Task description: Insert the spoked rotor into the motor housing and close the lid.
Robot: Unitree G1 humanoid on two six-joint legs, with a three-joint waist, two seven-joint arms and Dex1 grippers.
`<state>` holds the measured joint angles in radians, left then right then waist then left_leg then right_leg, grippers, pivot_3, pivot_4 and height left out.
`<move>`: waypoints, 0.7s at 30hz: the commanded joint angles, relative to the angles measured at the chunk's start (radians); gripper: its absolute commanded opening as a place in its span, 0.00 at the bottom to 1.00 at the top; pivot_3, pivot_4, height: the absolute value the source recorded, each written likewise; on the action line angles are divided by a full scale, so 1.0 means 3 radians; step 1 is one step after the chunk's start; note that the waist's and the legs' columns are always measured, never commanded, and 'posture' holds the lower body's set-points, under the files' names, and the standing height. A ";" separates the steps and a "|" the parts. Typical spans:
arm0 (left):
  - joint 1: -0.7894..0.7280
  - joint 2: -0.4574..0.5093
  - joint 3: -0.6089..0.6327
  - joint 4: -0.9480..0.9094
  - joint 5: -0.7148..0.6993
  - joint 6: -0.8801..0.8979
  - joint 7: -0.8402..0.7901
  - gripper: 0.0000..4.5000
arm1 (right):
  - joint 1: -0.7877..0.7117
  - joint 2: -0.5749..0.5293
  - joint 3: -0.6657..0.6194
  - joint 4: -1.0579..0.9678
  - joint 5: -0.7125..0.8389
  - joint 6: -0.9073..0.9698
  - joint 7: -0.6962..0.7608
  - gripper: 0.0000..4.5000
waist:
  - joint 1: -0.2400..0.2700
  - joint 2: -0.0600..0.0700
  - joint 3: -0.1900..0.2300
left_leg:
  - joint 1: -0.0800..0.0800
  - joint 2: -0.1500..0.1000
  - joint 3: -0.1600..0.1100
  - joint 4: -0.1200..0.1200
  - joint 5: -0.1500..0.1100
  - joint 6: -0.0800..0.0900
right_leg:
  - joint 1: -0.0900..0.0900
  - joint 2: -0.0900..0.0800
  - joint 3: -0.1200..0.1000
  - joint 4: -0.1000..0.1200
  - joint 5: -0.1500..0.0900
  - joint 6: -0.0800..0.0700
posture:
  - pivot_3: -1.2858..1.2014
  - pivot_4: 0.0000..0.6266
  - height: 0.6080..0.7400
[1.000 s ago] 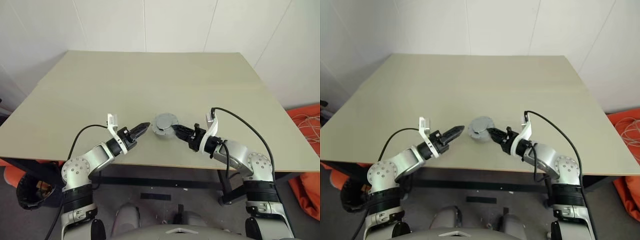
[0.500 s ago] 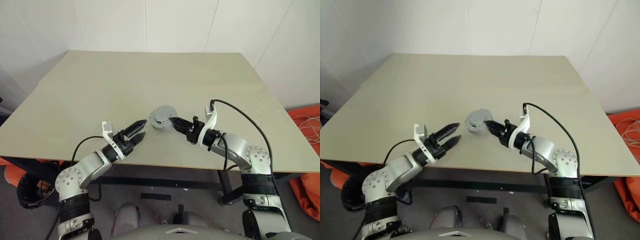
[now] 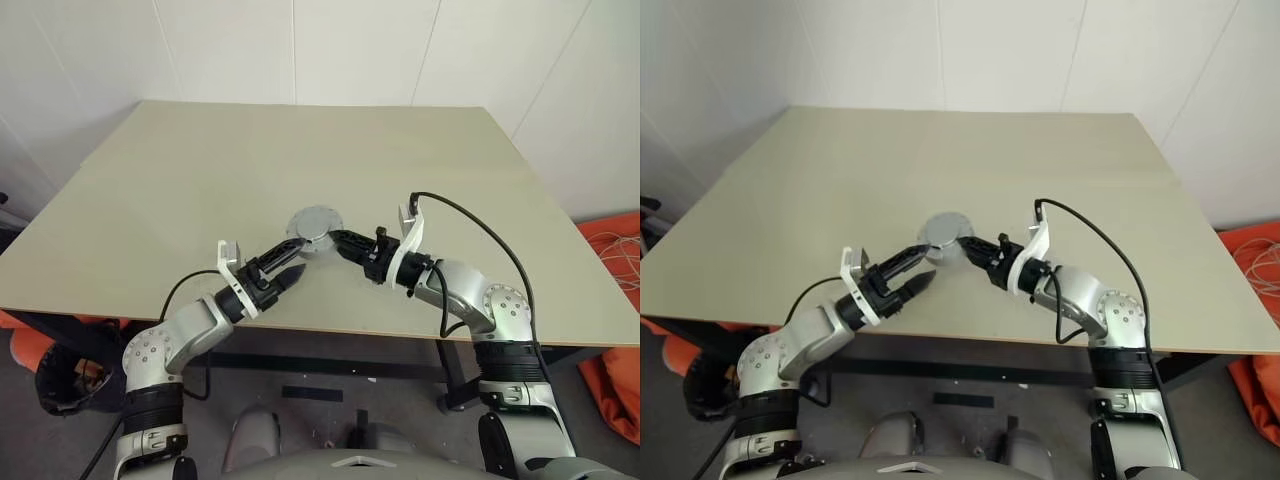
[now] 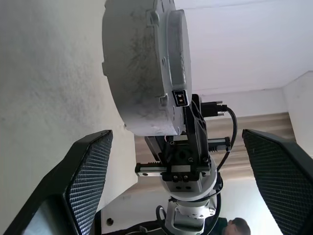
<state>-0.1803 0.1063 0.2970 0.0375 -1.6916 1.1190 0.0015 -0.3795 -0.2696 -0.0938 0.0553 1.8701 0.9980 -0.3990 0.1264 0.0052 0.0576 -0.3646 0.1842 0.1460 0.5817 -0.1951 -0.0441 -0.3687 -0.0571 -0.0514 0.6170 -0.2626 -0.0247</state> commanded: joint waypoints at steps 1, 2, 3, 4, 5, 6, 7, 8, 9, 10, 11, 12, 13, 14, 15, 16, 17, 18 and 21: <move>-0.0094 -0.0013 -0.0022 0.0098 -0.0019 -0.0093 -0.0162 1.00 | -0.0104 0.0008 0.0014 -0.0334 0.0263 -0.0019 0.0036 0.24 | 0.0001 0.0000 0.0000 | 0.0000 0.0000 0.0000 0.0000 0.0000 0.0000 | 0.0000 0.0000 0.0000 0.0000 0.0000 0.0000 | 0.52 0.00 1.00; -0.0096 -0.0027 -0.0038 0.0151 0.0012 -0.0104 -0.0187 1.00 | -0.0096 0.0017 0.0033 -0.0364 0.0298 -0.0026 0.0019 0.24 | 0.0001 0.0000 0.0000 | 0.0000 0.0000 0.0000 0.0000 0.0000 0.0000 | 0.0000 0.0000 0.0000 0.0000 0.0000 0.0000 | 0.52 0.00 1.00; -0.0098 -0.0041 -0.0047 0.0199 0.0033 -0.0120 -0.0206 1.00 | -0.0084 0.0027 0.0056 -0.0405 0.0321 -0.0024 0.0008 0.24 | 0.0001 0.0000 0.0000 | 0.0000 0.0000 0.0000 0.0000 0.0000 0.0000 | 0.0001 0.0000 0.0000 0.0000 0.0000 0.0000 | 0.52 0.00 1.00; -0.0101 -0.0051 -0.0051 0.0234 0.0048 -0.0135 -0.0220 1.00 | -0.0067 0.0041 0.0083 -0.0464 0.0335 -0.0013 0.0002 0.24 | 0.0000 0.0000 0.0000 | 0.0000 0.0000 0.0000 0.0000 0.0000 0.0000 | 0.0002 0.0000 0.0000 -0.0001 0.0000 0.0000 | 0.52 0.00 1.00; -0.0105 -0.0051 -0.0054 0.0250 0.0058 -0.0144 -0.0234 1.00 | -0.0049 0.0061 0.0102 -0.0524 0.0340 -0.0007 -0.0004 0.24 | 0.0000 0.0000 0.0000 | 0.0000 0.0000 0.0000 0.0000 0.0000 0.0000 | 0.0002 0.0000 0.0000 -0.0001 0.0000 0.0000 | 0.52 0.00 1.00; -0.0107 -0.0049 -0.0056 0.0255 0.0062 -0.0148 -0.0247 1.00 | -0.0036 0.0074 0.0112 -0.0565 0.0340 -0.0006 -0.0010 0.24 | 0.0001 -0.0002 -0.0001 | 0.0000 0.0000 0.0000 0.0000 0.0000 0.0000 | 0.0001 0.0000 0.0000 -0.0001 0.0000 0.0001 | 0.52 0.00 1.00; -0.0112 -0.0046 -0.0058 0.0262 0.0069 -0.0150 -0.0260 1.00 | -0.0029 0.0084 0.0115 -0.0587 0.0340 -0.0008 -0.0013 0.24 | 0.0002 -0.0002 -0.0001 | 0.0000 0.0000 -0.0001 0.0000 0.0000 0.0000 | 0.0001 0.0000 0.0000 -0.0001 0.0001 0.0000 | 0.52 0.00 1.00; -0.0115 -0.0044 -0.0063 0.0268 0.0073 -0.0152 -0.0271 1.00 | -0.0021 0.0091 0.0114 -0.0600 0.0340 -0.0010 -0.0014 0.24 | 0.0001 -0.0002 -0.0001 | 0.0001 0.0000 -0.0001 0.0000 0.0000 0.0000 | 0.0002 0.0000 0.0000 -0.0001 0.0001 0.0000 | 0.52 0.00 1.00; -0.0120 -0.0038 -0.0069 0.0272 0.0078 -0.0150 -0.0292 1.00 | -0.0008 0.0097 0.0116 -0.0614 0.0340 -0.0006 -0.0016 0.24 | 0.0001 -0.0002 -0.0001 | 0.0001 0.0000 -0.0001 0.0000 0.0000 0.0000 | 0.0002 0.0000 0.0000 -0.0001 0.0001 0.0001 | 0.52 0.00 1.00; -0.0126 -0.0034 -0.0075 0.0276 0.0092 -0.0151 -0.0322 1.00 | 0.0005 0.0099 0.0118 -0.0624 0.0340 0.0000 -0.0015 0.24 | 0.0001 -0.0002 -0.0001 | 0.0001 0.0000 -0.0001 0.0000 0.0000 0.0000 | 0.0003 0.0000 0.0000 -0.0001 0.0001 0.0001 | 0.52 0.00 1.00; -0.0133 -0.0034 -0.0077 0.0277 0.0100 -0.0158 -0.0344 1.00 | 0.0021 0.0100 0.0123 -0.0636 0.0340 0.0009 -0.0016 0.24 | 0.0001 -0.0002 -0.0001 | 0.0002 0.0000 -0.0001 0.0001 0.0000 0.0000 | 0.0003 0.0000 0.0000 -0.0001 0.0001 0.0002 | 0.52 0.00 1.00; -0.0141 -0.0036 -0.0077 0.0280 0.0112 -0.0166 -0.0366 1.00 | 0.0034 0.0096 0.0129 -0.0642 0.0340 0.0021 -0.0017 0.24 | 0.0001 -0.0002 -0.0001 | 0.0002 -0.0001 -0.0001 0.0001 0.0000 0.0000 | 0.0004 -0.0001 0.0000 -0.0001 0.0002 0.0003 | 0.52 0.00 1.00; -0.0147 -0.0040 -0.0074 0.0282 0.0119 -0.0174 -0.0387 1.00 | 0.0041 0.0091 0.0134 -0.0645 0.0340 0.0032 -0.0016 0.24 | 0.0001 -0.0002 -0.0001 | 0.0002 -0.0001 -0.0001 0.0002 0.0000 0.0000 | 0.0005 -0.0001 0.0000 -0.0001 0.0002 0.0003 | 0.52 0.00 1.00; -0.0149 -0.0041 -0.0073 0.0283 0.0124 -0.0177 -0.0402 1.00 | 0.0043 0.0086 0.0137 -0.0642 0.0340 0.0036 -0.0018 0.24 | 0.0001 -0.0002 -0.0001 | 0.0003 -0.0001 -0.0001 0.0002 0.0000 0.0000 | 0.0005 -0.0001 0.0000 -0.0001 0.0002 0.0004 | 0.52 0.00 1.00; -0.0148 -0.0040 -0.0072 0.0282 0.0126 -0.0178 -0.0414 1.00 | 0.0043 0.0084 0.0137 -0.0638 0.0340 0.0038 -0.0019 0.24 | 0.0001 -0.0002 -0.0001 | 0.0002 -0.0001 0.0000 0.0002 0.0000 0.0000 | 0.0005 -0.0001 0.0000 -0.0001 0.0002 0.0004 | 0.52 0.00 1.00; -0.0143 -0.0041 -0.0067 0.0273 0.0127 -0.0186 -0.0425 0.96 | 0.0041 0.0073 0.0140 -0.0626 0.0340 0.0038 -0.0023 0.24 | 0.0002 -0.0002 -0.0001 | 0.0002 0.0000 0.0000 0.0002 0.0000 -0.0001 | 0.0005 -0.0001 0.0000 -0.0001 0.0003 0.0004 | 0.52 0.00 1.00; -0.0134 -0.0045 -0.0058 0.0261 0.0133 -0.0204 -0.0437 0.91 | 0.0042 0.0062 0.0139 -0.0611 0.0340 0.0036 -0.0024 0.24 | 0.0001 -0.0002 -0.0001 | 0.0002 0.0000 0.0000 0.0002 0.0001 -0.0001 | 0.0005 -0.0001 0.0000 -0.0001 0.0003 0.0004 | 0.52 0.00 1.00; -0.0129 -0.0048 -0.0053 0.0253 0.0137 -0.0218 -0.0447 0.87 | 0.0042 0.0054 0.0139 -0.0601 0.0340 0.0035 -0.0025 0.24 | 0.0002 -0.0002 -0.0001 | 0.0002 0.0000 0.0000 0.0002 0.0001 -0.0001 | 0.0005 -0.0001 0.0000 -0.0001 0.0003 0.0004 | 0.52 0.00 1.00; -0.0113 -0.0053 -0.0045 0.0243 0.0138 -0.0244 -0.0468 0.66 | 0.0047 0.0035 0.0141 -0.0581 0.0340 0.0028 -0.0016 0.24 | 0.0001 -0.0002 -0.0001 | 0.0002 0.0000 0.0000 0.0002 0.0001 -0.0001 | 0.0005 -0.0001 0.0000 -0.0001 0.0003 0.0004 | 0.52 0.00 1.00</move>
<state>-0.2035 0.0908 0.2785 0.1320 -1.6525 1.0540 -0.1302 -0.3399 -0.2684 -0.0351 -0.0617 1.9145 1.0118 -0.4296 0.1268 0.0046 0.0572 -0.3642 0.1841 0.1459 0.5824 -0.1949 -0.0444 -0.3671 -0.0574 -0.0513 0.6165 -0.2617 -0.0236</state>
